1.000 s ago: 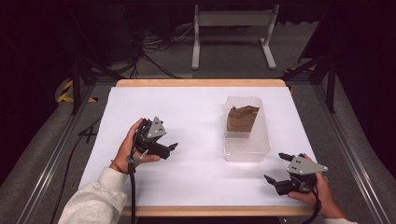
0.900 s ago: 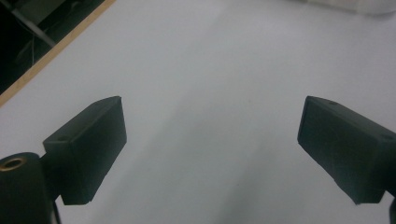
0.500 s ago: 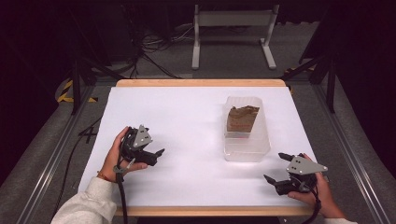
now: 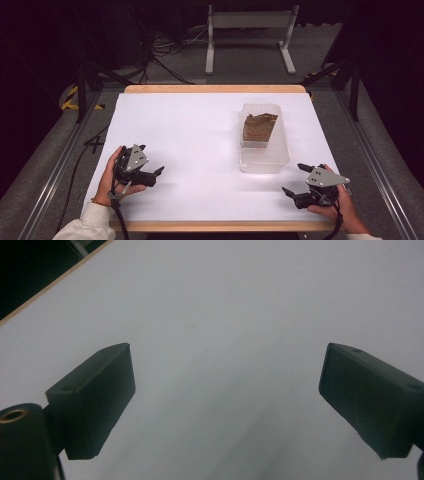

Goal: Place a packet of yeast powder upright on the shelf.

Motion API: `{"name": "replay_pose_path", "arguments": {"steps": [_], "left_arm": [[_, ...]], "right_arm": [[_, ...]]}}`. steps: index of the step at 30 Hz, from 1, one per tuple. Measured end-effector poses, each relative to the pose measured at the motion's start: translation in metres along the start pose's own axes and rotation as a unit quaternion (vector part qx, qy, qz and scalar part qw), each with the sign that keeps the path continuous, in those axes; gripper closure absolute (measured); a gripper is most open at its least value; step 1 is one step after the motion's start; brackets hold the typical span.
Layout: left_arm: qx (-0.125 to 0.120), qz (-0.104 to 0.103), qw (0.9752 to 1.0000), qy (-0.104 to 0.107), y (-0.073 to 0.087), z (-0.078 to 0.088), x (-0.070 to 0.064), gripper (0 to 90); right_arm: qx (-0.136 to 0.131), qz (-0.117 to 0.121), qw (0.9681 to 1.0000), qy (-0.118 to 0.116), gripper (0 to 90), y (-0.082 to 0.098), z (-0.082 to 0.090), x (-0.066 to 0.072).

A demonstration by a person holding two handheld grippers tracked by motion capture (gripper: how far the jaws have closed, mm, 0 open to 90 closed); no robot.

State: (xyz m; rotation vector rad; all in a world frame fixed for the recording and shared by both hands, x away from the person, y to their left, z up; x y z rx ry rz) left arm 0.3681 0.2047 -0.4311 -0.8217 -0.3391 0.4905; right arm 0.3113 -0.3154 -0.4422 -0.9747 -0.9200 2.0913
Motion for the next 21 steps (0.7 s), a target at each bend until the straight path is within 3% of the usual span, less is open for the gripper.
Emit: {"name": "replay_pose_path", "arguments": {"steps": [4,13,21], "left_arm": [[-0.017,0.017,0.9997,-0.005,0.013,0.008,-0.001,8.5],[-0.011,0.033,0.9993,-0.014,0.039,0.018,-0.004,8.2],[-0.031,0.070,0.9968,-0.025,0.059,0.031,-0.002,8.2]], "right_arm": [[-0.001,-0.001,1.0000,0.000,8.8,0.000,0.000,0.000],[0.000,0.002,1.0000,-0.002,8.8,0.000,-0.001,0.001],[0.000,0.004,1.0000,-0.006,8.8,0.000,-0.002,0.002]]}}
Point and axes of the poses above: each handheld gripper's, and its own axes: z roughly backward along the jaws, y roughly out of its underside, x roughly to its left, the point moved 2 cm from there along -z, roughly forward along the jaws, and after that the axes turned 15 degrees about y, right-handed, at the moved point
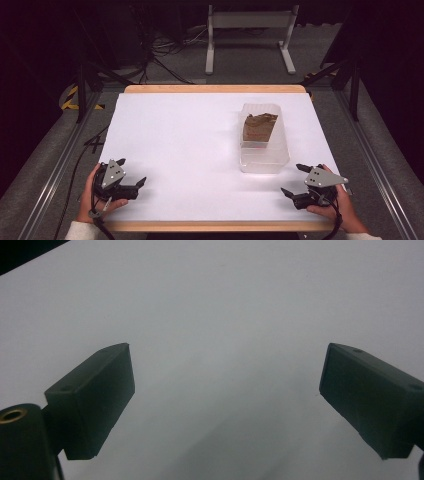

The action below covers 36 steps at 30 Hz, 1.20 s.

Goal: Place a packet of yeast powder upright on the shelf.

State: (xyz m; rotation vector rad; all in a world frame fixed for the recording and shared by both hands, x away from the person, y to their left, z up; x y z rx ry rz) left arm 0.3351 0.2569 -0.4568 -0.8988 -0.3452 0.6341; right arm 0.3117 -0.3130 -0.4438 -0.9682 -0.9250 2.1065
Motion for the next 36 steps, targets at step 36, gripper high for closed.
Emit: {"name": "replay_pose_path", "arguments": {"steps": [36], "left_arm": [[-0.070,0.077,0.9945,0.009,0.024,0.017,0.010,8.5]], "right_arm": [[-0.002,0.004,1.0000,-0.002,8.6,-0.001,0.000,0.001]]}}
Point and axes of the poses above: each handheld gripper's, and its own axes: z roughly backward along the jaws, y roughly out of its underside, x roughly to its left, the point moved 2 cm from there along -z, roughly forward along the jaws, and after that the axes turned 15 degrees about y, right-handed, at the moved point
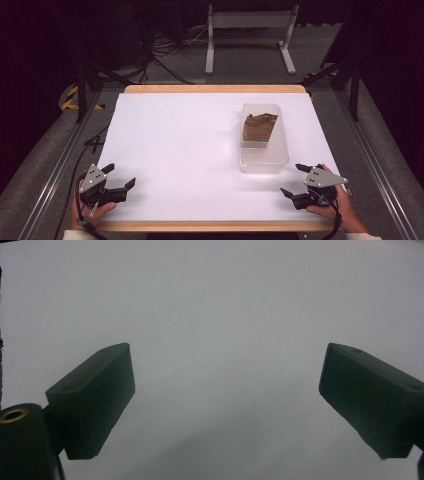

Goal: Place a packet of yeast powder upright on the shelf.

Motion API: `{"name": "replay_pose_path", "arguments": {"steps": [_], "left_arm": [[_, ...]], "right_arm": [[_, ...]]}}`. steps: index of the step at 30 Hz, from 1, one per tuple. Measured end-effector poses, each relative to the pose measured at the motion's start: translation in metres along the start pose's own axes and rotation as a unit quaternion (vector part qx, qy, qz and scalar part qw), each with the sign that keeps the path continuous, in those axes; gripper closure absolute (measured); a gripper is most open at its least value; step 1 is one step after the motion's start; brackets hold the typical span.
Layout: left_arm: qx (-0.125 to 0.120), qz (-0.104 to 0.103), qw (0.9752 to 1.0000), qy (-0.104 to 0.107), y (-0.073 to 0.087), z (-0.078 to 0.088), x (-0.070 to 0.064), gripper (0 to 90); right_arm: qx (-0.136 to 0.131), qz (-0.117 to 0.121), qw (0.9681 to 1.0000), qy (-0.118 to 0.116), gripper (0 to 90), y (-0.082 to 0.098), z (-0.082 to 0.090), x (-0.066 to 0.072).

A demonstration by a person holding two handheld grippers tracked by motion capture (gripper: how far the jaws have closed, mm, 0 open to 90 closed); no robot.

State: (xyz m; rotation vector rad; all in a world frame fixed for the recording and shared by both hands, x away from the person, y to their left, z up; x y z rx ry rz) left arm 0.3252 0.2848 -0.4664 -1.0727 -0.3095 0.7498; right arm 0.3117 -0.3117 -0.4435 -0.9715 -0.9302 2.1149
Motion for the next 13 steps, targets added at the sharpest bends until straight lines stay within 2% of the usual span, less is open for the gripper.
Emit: {"name": "replay_pose_path", "arguments": {"steps": [13], "left_arm": [[0.007,0.000,1.0000,0.000,0.0000,-0.0014,-0.0002,8.4]], "right_arm": [[-0.003,-0.002,1.0000,0.003,8.6,0.0003,0.0009,-0.0015]]}}
Point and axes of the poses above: each handheld gripper's, and its own axes: z roughly backward along the jaws, y roughly out of its underside, x roughly to its left, the point moved 2 cm from there along -z, roughly forward along the jaws, and after that the axes turned 15 degrees about y, right-handed, at the moved point
